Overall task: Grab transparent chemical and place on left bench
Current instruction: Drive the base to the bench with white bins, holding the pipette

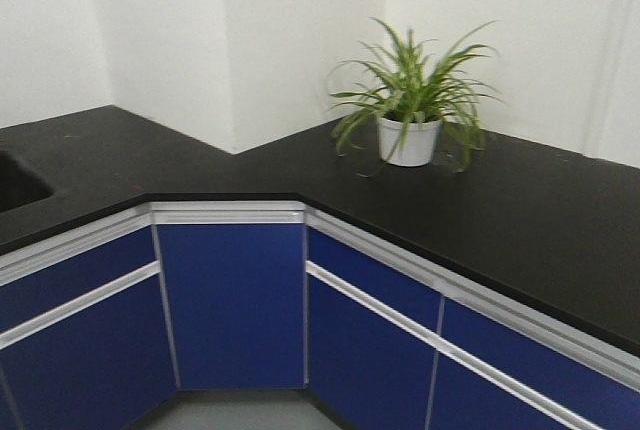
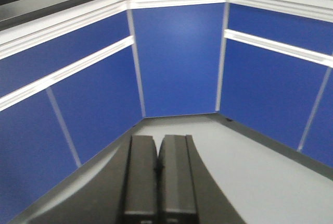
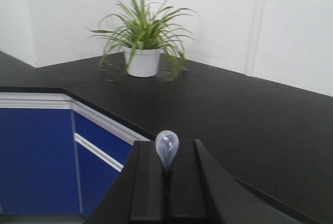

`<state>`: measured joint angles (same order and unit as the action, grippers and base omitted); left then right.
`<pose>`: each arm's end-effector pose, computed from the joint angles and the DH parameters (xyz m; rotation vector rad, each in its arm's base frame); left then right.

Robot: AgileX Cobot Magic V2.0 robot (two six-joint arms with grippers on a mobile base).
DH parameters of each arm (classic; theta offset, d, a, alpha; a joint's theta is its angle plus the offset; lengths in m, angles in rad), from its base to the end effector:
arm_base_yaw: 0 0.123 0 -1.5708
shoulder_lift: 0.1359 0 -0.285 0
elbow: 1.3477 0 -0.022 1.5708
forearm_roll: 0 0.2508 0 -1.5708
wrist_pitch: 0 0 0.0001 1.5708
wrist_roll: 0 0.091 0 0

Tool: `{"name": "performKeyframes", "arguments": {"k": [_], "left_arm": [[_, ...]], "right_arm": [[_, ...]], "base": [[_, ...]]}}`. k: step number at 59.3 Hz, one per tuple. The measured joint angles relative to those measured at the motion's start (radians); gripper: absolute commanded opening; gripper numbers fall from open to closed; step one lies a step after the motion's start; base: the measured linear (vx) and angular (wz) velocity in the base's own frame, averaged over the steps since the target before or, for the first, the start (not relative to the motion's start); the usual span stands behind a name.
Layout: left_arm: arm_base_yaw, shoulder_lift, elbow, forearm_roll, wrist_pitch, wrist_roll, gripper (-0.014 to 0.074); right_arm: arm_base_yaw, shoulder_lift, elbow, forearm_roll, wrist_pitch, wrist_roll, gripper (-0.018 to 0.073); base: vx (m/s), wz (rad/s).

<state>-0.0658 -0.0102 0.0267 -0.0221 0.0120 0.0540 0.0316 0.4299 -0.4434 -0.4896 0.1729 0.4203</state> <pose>0.0566 -0.0038 0.2036 0.0741 1.5103 -0.0274 0.0975 -0.0043 0.3181 -0.0145 1.6235 -0.0900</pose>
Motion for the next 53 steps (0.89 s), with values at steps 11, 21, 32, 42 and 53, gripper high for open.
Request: {"name": "performKeyframes", "arguments": {"k": [11, 21, 32, 42, 53], "left_arm": [[0.000, 0.000, 0.000, 0.000, 0.000, 0.000, -0.0003], [0.000, 0.000, 0.000, 0.000, 0.000, 0.000, -0.0003], [0.000, 0.000, 0.000, 0.000, 0.000, 0.000, -0.0003], [0.000, 0.000, 0.000, 0.000, 0.000, 0.000, -0.0003], [0.000, 0.000, 0.000, 0.000, 0.000, 0.000, -0.0003]], "right_arm": [[0.000, 0.000, 0.000, 0.000, 0.000, 0.000, -0.0004], [0.000, 0.000, 0.000, 0.000, 0.000, 0.000, -0.0004], [0.000, 0.000, 0.000, 0.000, 0.000, 0.000, -0.0004], [0.000, 0.000, 0.000, 0.000, 0.000, 0.000, -0.0004], [0.000, 0.000, 0.000, 0.000, 0.000, 0.000, -0.0004]], "base": [[-0.08, 0.45], [-0.09, 0.49], [-0.10, 0.44], [-0.10, 0.41], [-0.11, 0.48]]}}
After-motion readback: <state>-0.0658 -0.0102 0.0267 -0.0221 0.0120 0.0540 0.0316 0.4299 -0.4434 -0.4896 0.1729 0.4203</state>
